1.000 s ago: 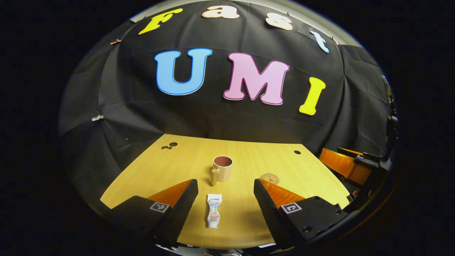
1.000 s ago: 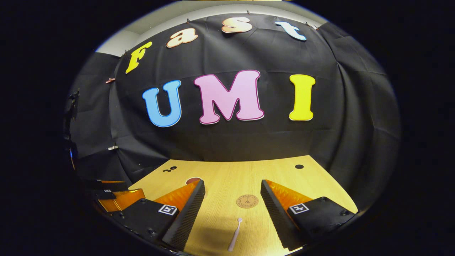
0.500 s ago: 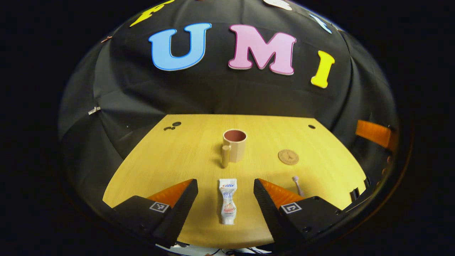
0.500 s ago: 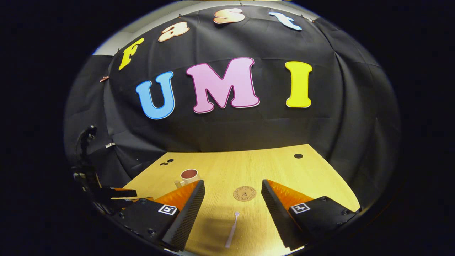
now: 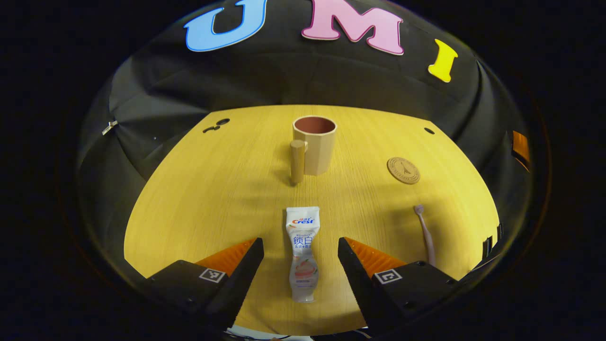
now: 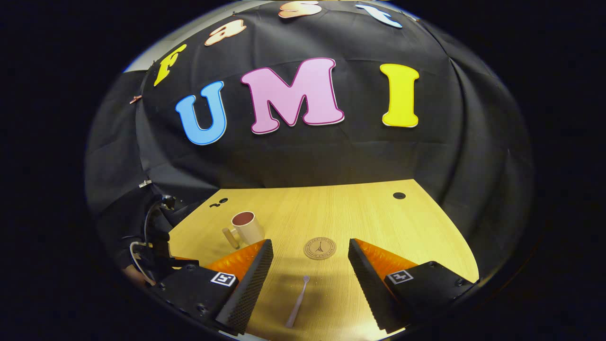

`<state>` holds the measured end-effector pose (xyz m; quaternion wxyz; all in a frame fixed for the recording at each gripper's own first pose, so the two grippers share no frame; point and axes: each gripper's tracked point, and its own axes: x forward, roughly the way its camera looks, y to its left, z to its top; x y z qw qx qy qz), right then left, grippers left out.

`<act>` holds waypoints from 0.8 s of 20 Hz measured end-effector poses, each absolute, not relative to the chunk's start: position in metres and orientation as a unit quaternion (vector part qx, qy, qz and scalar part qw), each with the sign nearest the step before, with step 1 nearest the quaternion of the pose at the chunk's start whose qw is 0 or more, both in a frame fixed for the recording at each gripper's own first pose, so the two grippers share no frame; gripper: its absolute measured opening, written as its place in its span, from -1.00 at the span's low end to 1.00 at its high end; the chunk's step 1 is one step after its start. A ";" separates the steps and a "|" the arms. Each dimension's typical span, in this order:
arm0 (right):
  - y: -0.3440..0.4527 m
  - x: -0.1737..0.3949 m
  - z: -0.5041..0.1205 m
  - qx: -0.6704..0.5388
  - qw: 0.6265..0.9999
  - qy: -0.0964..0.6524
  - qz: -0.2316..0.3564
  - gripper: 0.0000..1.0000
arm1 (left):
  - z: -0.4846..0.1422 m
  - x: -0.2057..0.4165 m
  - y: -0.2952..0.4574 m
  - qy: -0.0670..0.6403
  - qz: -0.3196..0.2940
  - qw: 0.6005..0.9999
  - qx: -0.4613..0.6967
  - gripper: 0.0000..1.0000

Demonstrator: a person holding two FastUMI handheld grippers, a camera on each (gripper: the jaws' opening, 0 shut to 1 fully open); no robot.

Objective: Put the toothbrush and toothpaste on the desktop into the cup, then pick up the cup and place it on the coaster on the desktop.

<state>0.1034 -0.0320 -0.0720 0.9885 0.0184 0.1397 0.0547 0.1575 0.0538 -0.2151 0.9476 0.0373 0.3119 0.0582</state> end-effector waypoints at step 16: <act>-0.053 0.129 -0.120 0.053 0.970 0.217 0.094 0.97 | -0.268 0.177 0.054 0.415 0.083 0.906 0.015 0.29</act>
